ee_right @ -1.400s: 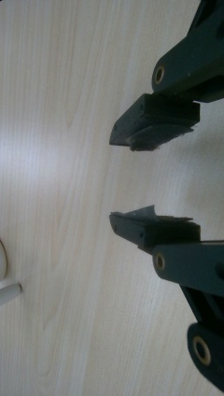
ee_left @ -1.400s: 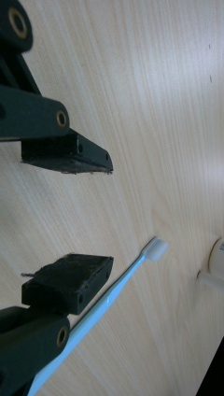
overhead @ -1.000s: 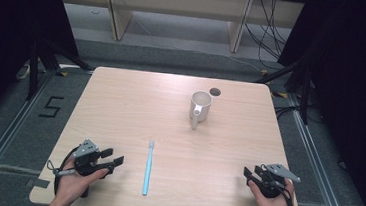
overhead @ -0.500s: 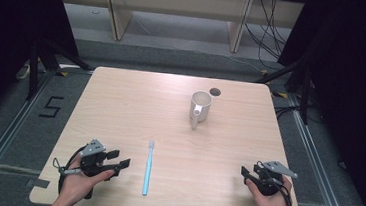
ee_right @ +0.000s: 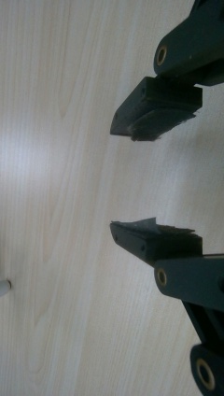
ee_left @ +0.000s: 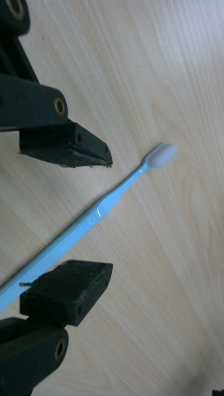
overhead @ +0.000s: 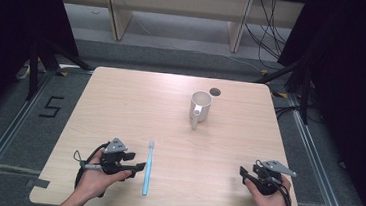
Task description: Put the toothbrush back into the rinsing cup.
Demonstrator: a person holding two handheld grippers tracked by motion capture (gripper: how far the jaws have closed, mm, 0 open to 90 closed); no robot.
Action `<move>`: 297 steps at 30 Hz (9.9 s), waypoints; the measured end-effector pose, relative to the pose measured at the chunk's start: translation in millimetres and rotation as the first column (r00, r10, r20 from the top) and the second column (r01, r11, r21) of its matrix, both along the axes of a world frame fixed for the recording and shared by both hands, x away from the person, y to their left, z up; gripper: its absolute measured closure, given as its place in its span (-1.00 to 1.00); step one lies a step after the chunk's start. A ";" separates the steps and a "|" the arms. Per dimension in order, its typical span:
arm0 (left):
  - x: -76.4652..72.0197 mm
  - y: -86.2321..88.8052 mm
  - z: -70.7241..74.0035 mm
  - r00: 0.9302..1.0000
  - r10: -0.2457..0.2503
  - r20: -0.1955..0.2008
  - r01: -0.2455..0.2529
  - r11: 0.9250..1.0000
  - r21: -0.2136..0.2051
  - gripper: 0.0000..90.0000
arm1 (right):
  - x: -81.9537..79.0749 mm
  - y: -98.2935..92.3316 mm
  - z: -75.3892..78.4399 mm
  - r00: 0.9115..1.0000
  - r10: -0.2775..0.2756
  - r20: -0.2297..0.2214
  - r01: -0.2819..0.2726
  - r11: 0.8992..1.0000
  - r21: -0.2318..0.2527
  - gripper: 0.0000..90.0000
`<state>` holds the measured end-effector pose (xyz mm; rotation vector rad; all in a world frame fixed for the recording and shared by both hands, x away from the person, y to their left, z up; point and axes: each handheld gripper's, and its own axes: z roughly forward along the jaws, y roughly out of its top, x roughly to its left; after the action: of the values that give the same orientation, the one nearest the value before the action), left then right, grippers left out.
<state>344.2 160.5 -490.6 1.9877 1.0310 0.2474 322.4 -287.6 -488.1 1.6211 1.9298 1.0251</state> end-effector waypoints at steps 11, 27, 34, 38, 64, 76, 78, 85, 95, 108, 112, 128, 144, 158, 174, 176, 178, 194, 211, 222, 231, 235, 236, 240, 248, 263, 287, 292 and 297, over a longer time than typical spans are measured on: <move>10.9 -20.6 1.8 0.998 -0.009 -0.070 0.014 0.997 0.081 -0.09 | 2.6 -2.3 3.9 0.999 0.038 0.026 -0.038 0.999 -0.015 0.03; 31.1 -45.3 15.9 0.935 0.072 -0.347 0.036 0.954 0.297 0.12 | 0.7 -4.1 6.8 0.999 0.031 0.012 -0.030 0.999 -0.026 0.03; 39.8 -60.5 19.1 0.882 0.136 -0.452 0.029 0.940 0.340 0.15 | -0.7 -1.8 6.6 1.000 0.011 -0.002 -0.011 1.000 0.007 0.03; 44.6 -64.6 19.7 0.879 0.156 -0.451 0.025 0.929 0.369 0.19 | -0.8 -1.8 6.9 1.000 0.005 -0.007 -0.005 1.000 0.000 0.02; 50.8 -75.2 12.6 0.851 0.211 -0.481 0.009 0.909 0.416 0.27 | 0.0 -5.3 6.3 1.000 0.017 0.013 -0.016 1.000 -0.027 0.02; 49.6 -78.3 12.1 0.866 0.193 -0.461 0.037 0.895 0.445 0.44 | 0.3 -6.7 6.1 0.999 0.030 0.014 -0.030 1.000 -0.002 0.02; 49.8 -77.7 12.3 0.868 0.187 -0.461 0.048 0.891 0.451 0.48 | 0.2 -6.7 6.2 0.999 0.031 0.014 -0.031 1.000 0.002 0.02; 50.3 -76.2 11.2 0.883 0.164 -0.439 0.063 0.887 0.458 0.58 | -0.3 -5.9 6.6 1.000 0.021 0.012 -0.021 1.000 -0.021 0.02; 50.2 -73.9 11.1 0.889 0.140 -0.437 0.096 0.874 0.477 0.73 | 0.0 -5.5 5.9 1.000 0.018 0.000 -0.018 0.999 -0.032 0.02; 51.4 -72.2 12.9 0.897 0.071 -0.436 0.180 0.844 0.506 0.74 | 0.8 -3.4 3.6 1.000 0.023 -0.004 -0.023 1.000 -0.005 0.02; 49.8 -70.5 11.6 0.903 0.055 -0.426 0.176 0.857 0.484 0.75 | 0.1 -4.8 4.6 1.000 0.024 -0.002 -0.024 0.999 -0.029 0.02; 50.0 -66.5 12.2 0.913 0.007 -0.408 0.213 0.845 0.491 0.80 | 1.1 -2.0 2.4 1.000 0.026 -0.006 -0.026 1.000 -0.010 0.02; 48.5 -58.3 11.4 0.927 -0.066 -0.369 0.235 0.868 0.437 0.85 | 0.5 -2.8 2.6 1.000 0.025 -0.012 -0.025 0.999 -0.020 0.02; 41.9 -45.6 31.3 0.961 -0.110 -0.254 0.198 0.915 0.352 0.85 | 1.0 2.8 -0.4 1.000 0.027 -0.004 -0.027 1.000 0.003 0.02; 31.4 -26.1 36.7 0.988 -0.133 -0.074 0.144 0.974 0.174 0.85 | 0.8 20.0 -0.4 0.997 0.070 0.007 -0.071 0.994 0.089 0.04; 30.5 -23.8 36.4 0.991 -0.128 -0.043 0.133 0.980 0.148 0.85 | 1.0 18.9 1.8 0.996 0.083 0.010 -0.084 0.996 0.043 0.04; 30.3 -22.4 35.9 0.992 -0.128 -0.020 0.129 0.982 0.136 0.85 | 1.5 21.1 1.4 0.996 0.092 0.020 -0.094 0.993 0.072 0.04; 23.4 -10.9 34.3 0.986 -0.079 0.149 0.088 0.995 -0.052 0.85 | 8.0 58.0 12.1 0.979 0.185 0.085 -0.197 0.967 0.162 0.10; 22.5 -15.8 37.9 0.965 -0.064 0.253 0.105 0.983 -0.151 0.85 | 19.1 99.1 33.1 0.947 0.256 0.192 -0.294 0.934 0.204 0.21; 23.6 -23.7 34.7 0.949 -0.053 0.310 0.124 0.969 -0.214 0.85 | 30.5 123.3 45.8 0.925 0.268 0.268 -0.332 0.915 0.230 0.27; 24.4 -34.7 32.1 0.936 -0.048 0.348 0.138 0.961 -0.239 0.85 | 33.0 142.3 57.7 0.902 0.283 0.326 -0.368 0.898 0.240 0.30; 24.2 -41.3 33.0 0.930 -0.057 0.363 0.152 0.959 -0.238 0.85 | 36.1 155.1 65.4 0.890 0.305 0.338 -0.398 0.882 0.251 0.37; 24.4 -42.5 33.3 0.929 -0.064 0.363 0.157 0.960 -0.233 0.85 | 38.2 156.7 66.2 0.881 0.316 0.352 -0.408 0.884 0.229 0.38; 24.3 -45.3 32.6 0.928 -0.068 0.367 0.161 0.960 -0.229 0.85 | 39.4 161.3 68.8 0.878 0.319 0.356 -0.415 0.879 0.235 0.39; 22.6 -49.3 32.4 0.924 -0.078 0.375 0.168 0.962 -0.215 0.85 | 47.2 168.1 72.8 0.877 0.312 0.365 -0.411 0.880 0.236 0.40; 21.6 -52.3 33.9 0.921 -0.073 0.383 0.166 0.963 -0.214 0.85 | 49.9 176.0 74.8 0.881 0.317 0.350 -0.422 0.861 0.284 0.40; 21.7 -60.2 34.8 0.918 -0.065 0.392 0.158 0.965 -0.210 0.85 | 51.3 175.3 72.0 0.874 0.311 0.373 -0.430 0.853 0.297 0.86; 22.6 -60.5 34.3 0.917 -0.067 0.393 0.161 0.964 -0.211 0.85 | 52.6 176.9 72.7 0.864 0.328 0.381 -0.443 0.856 0.267 0.88; 24.2 -62.0 34.2 0.923 -0.083 0.375 0.176 0.959 -0.221 0.69 | 50.7 177.2 74.5 0.863 0.327 0.385 -0.444 0.855 0.269 0.88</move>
<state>368.4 98.5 -456.4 1.6904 0.6543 0.3760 373.1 -110.4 -413.6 1.1240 1.9615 1.7705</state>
